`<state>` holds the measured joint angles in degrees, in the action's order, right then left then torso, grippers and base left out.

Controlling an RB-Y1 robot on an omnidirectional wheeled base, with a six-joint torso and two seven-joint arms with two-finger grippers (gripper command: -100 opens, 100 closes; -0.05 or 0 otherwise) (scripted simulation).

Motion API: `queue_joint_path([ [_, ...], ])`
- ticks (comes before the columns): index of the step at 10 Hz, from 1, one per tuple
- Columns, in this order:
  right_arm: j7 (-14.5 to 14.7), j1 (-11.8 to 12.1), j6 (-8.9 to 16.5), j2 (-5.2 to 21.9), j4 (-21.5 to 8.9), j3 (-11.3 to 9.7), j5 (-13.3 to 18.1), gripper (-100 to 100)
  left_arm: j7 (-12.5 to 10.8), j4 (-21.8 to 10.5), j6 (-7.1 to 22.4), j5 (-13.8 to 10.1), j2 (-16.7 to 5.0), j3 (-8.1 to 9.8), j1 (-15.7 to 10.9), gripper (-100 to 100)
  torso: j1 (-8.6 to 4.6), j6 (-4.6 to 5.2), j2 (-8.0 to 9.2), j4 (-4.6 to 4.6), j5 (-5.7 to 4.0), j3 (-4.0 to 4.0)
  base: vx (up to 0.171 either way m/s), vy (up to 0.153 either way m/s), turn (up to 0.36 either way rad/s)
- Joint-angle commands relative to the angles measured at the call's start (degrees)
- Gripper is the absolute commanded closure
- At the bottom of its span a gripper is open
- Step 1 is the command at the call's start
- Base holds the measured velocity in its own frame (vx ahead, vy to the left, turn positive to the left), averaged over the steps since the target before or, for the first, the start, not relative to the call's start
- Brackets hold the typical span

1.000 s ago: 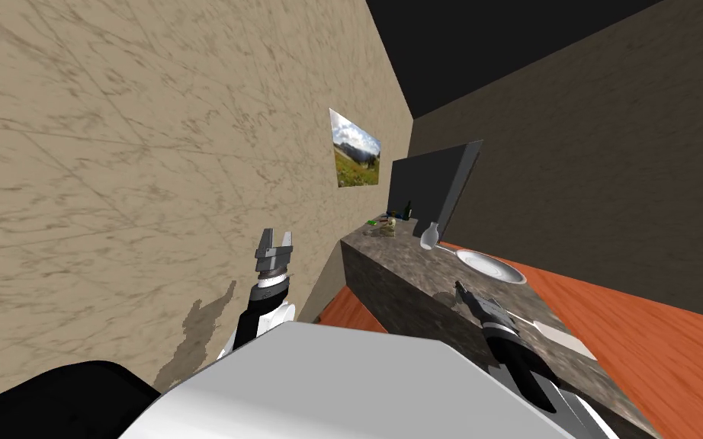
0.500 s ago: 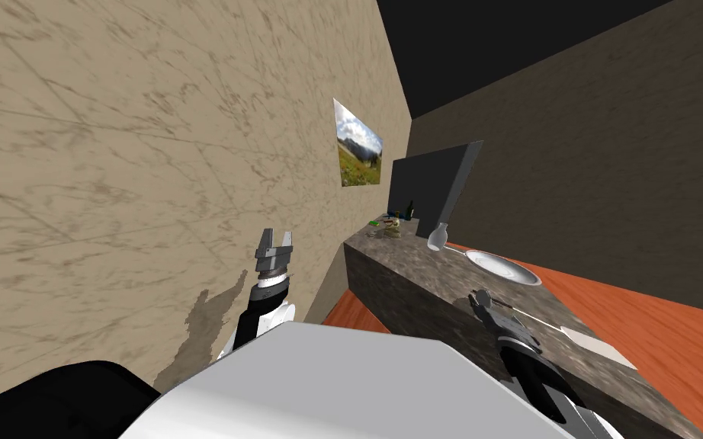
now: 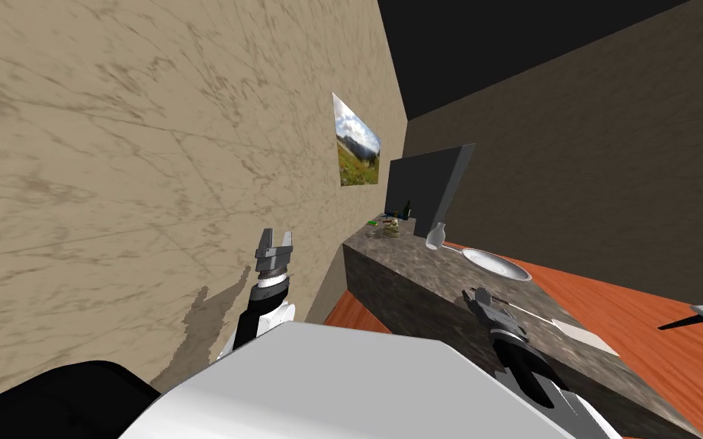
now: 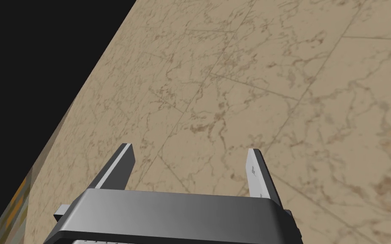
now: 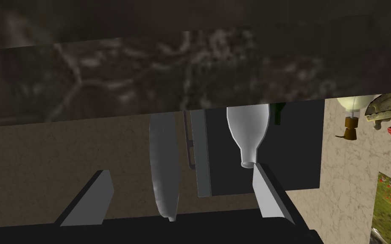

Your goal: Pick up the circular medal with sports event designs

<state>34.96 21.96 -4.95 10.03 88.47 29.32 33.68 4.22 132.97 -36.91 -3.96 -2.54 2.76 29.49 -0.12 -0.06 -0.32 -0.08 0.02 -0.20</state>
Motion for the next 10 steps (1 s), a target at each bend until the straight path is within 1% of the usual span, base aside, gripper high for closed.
queue_joint_path([
  [1,-0.3,-2.9,-2.3,2.6,-2.9,-1.1,-0.3,-100,0.0,0.0,0.0,0.0,0.0,0.00,0.0,0,0.00,0.00,0.00,0.00,0.00,0.00,0.031,0.041,-0.247],
  [2,-0.3,-3.4,-2.3,2.6,-4.4,-1.1,-0.3,-100,0.0,0.0,0.0,0.0,0.0,0.01,0.0,0,0.02,0.05,-0.02,0.00,0.00,-0.01,0.038,0.051,-0.139],
  [3,-0.3,-3.4,-2.3,2.6,-5.4,-1.1,-0.3,-100,0.0,0.0,0.0,0.0,0.0,0.00,0.0,0,0.03,0.00,-0.05,-0.01,0.00,-0.03,0.027,0.029,0.017],
  [4,-0.7,-6.1,-4.4,5.2,-7.2,-2.3,-0.6,-100,0.0,0.0,0.0,0.0,0.0,0.00,0.0,0,-0.03,0.00,-0.02,-0.01,-0.01,-0.01,0.037,0.048,-0.240],
  [5,-0.7,-6.4,-4.4,5.3,-8.7,-2.3,-0.6,-100,0.0,0.0,0.0,0.0,0.0,0.01,0.0,0,0.02,0.04,-0.05,-0.01,0.00,-0.03,0.039,0.064,-0.153],
  [6,-0.7,-6.4,-4.4,5.3,-10.0,-2.3,-0.6,-100,0.0,0.0,0.0,0.0,0.0,0.00,0.0,0,0.07,0.01,-0.05,-0.01,0.01,-0.03,0.019,0.036,0.000],
  [7,-1.1,-9.2,-6.5,7.9,-12.1,-3.6,-1.0,-100,0.0,0.0,0.0,0.0,0.0,0.00,0.0,0,-0.01,0.00,0.00,0.00,-0.01,0.00,0.032,0.042,-0.266],
  [8,-1.1,-9.3,-6.5,7.9,-13.5,-3.6,-1.0,-100,0.0,0.0,0.0,0.0,0.0,0.01,0.0,0,0.00,0.05,-0.03,-0.01,0.00,-0.02,0.029,0.061,-0.133],
  [9,-1.1,-9.3,-6.5,7.9,-14.6,-3.6,-1.0,-100,0.0,0.0,0.0,0.0,0.0,0.00,0.0,0,0.05,0.00,-0.02,-0.01,0.01,-0.01,0.011,0.035,0.018],
  [10,-1.5,-12.2,-8.6,10.5,-17.0,-4.8,-1.3,-100,0.0,0.0,0.0,0.0,0.0,0.00,0.0,0,-0.02,-0.01,0.03,0.00,-0.01,0.01,0.024,0.048,-0.216],
])
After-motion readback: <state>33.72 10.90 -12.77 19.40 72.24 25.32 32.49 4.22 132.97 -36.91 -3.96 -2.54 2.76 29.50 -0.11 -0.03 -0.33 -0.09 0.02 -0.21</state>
